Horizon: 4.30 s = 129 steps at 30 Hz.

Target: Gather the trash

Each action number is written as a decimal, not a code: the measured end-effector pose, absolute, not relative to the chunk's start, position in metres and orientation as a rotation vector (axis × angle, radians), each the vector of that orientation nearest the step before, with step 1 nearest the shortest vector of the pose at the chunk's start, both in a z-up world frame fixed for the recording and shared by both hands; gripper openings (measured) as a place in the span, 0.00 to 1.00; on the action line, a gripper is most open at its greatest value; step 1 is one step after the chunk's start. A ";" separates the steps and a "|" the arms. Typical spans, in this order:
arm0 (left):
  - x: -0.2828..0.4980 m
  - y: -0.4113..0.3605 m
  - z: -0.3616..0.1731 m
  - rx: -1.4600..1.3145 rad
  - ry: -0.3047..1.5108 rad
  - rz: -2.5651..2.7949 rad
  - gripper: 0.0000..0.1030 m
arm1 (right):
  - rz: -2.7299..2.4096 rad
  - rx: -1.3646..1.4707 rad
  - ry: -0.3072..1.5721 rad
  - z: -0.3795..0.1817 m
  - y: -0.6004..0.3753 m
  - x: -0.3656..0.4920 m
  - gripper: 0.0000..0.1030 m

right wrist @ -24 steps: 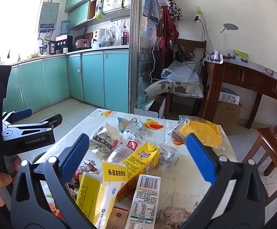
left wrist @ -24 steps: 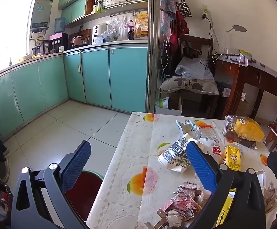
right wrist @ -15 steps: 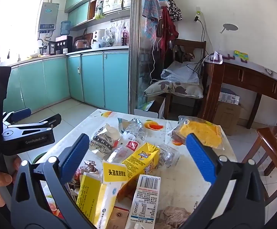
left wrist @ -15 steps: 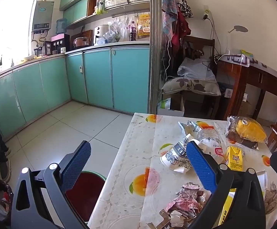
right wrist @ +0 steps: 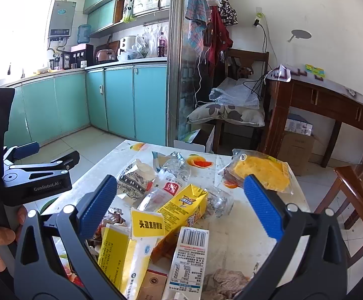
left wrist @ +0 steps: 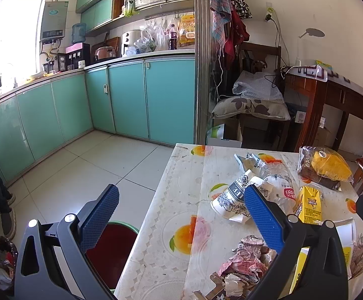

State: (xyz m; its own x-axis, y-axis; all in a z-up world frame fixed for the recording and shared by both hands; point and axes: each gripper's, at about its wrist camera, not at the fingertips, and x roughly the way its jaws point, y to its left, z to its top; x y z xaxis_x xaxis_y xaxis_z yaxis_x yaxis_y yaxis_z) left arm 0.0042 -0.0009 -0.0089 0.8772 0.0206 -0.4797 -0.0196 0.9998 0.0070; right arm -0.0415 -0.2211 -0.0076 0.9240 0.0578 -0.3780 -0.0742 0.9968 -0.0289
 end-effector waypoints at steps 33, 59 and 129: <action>0.009 -0.001 -0.013 0.007 0.514 0.034 0.93 | 0.062 -0.038 0.391 -0.011 -0.223 -0.040 0.97; 0.012 -0.004 -0.017 0.042 0.542 0.015 0.93 | 0.120 -0.009 0.450 -0.010 -0.236 -0.027 0.97; 0.016 -0.013 -0.032 -0.078 0.766 -0.485 0.03 | 0.181 0.105 0.568 0.044 -0.273 0.029 0.36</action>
State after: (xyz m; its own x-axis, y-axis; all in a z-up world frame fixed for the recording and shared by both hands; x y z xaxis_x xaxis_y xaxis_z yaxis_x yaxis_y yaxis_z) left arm 0.0165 -0.0134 -0.0323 0.6162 -0.4490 -0.6471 0.3930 0.8873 -0.2414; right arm 0.0290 -0.2729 0.0443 0.8275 0.1993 -0.5249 -0.1416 0.9787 0.1483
